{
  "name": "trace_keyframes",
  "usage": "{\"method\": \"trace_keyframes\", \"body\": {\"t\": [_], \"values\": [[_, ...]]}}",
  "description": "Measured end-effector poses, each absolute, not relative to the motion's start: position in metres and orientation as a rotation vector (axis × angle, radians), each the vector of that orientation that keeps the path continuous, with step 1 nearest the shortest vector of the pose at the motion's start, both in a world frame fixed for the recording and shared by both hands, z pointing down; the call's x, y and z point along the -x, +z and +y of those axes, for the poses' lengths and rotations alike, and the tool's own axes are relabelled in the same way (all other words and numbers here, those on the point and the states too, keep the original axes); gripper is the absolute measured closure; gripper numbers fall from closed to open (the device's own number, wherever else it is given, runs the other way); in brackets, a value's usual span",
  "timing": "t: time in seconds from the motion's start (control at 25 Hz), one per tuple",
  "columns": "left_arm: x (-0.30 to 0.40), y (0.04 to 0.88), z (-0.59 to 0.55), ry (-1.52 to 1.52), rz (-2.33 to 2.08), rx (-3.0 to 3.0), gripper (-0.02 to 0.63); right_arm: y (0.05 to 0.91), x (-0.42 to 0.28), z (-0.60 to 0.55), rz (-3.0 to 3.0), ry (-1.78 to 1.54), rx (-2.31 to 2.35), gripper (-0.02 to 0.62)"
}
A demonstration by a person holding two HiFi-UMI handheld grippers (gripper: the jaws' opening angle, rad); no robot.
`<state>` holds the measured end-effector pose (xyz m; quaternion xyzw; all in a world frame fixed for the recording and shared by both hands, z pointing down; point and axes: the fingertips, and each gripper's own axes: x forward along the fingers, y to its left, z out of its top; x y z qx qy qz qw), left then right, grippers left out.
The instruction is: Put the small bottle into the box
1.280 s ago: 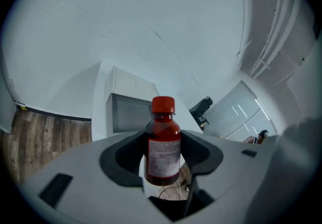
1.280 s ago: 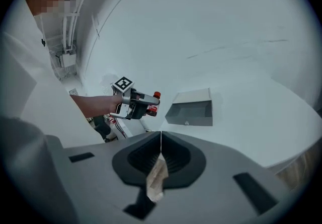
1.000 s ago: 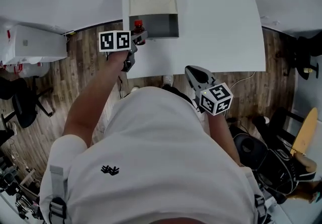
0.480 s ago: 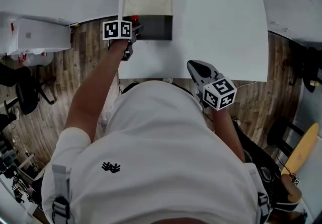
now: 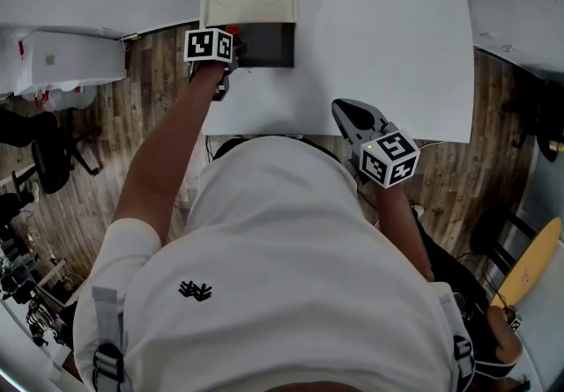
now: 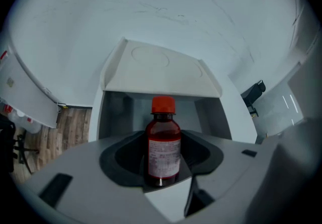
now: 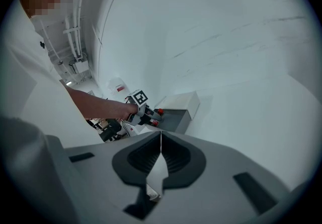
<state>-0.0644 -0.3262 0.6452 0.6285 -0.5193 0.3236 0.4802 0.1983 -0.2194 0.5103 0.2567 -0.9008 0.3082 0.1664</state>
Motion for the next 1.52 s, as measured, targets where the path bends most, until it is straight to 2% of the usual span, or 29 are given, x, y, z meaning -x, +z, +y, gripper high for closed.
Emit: {"method": "trace_keyframes", "body": {"t": [0.76, 1.52], "values": [[0.072, 0.664, -0.319, 1.046, -1.282, -1.382, 0.380, 0.522, -0.214, -0.236, -2.564, 0.936, -0.752, 0.586], [0.077, 0.643, -0.318, 0.953, -1.340, -1.446, 0.344, 0.522, -0.196, -0.237, -2.572, 0.914, -0.678, 0.586]]}}
